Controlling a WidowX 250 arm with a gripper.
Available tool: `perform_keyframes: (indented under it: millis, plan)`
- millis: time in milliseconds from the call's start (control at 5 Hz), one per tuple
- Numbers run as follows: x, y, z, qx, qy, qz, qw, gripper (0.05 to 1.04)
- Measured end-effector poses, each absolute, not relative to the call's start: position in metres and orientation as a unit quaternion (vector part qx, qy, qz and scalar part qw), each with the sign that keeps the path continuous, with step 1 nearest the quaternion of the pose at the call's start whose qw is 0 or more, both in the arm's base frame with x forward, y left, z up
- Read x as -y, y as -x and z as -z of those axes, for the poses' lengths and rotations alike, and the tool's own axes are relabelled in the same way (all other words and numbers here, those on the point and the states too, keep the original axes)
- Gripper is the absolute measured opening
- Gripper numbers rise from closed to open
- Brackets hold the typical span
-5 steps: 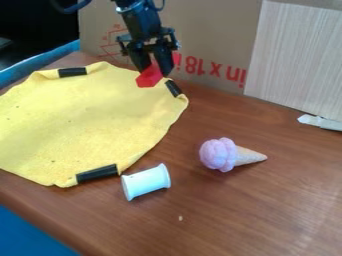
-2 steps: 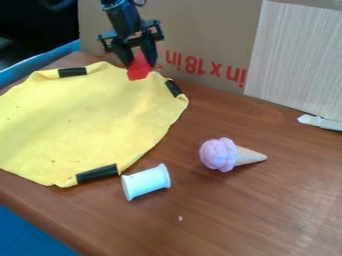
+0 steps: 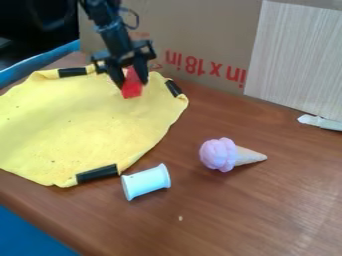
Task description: Put the red rectangle on the top right of the cloth
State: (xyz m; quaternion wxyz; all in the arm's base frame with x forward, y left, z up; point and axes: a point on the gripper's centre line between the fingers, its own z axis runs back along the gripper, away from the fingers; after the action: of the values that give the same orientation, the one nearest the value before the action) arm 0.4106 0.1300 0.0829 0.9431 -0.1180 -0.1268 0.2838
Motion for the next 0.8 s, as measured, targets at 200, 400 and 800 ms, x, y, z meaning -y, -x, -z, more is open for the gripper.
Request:
perform_keyframes:
  millis: [200, 400, 800]
  plan:
    - [-0.115, -0.400, -0.069, 0.112, 0.111, -0.286, 0.945, 0.555]
    - [-0.111, -0.393, -0.075, 0.120, 0.115, -0.273, 0.947, 0.604]
    - [-0.125, -0.401, -0.109, 0.145, 0.097, -0.244, 0.954, 1.005]
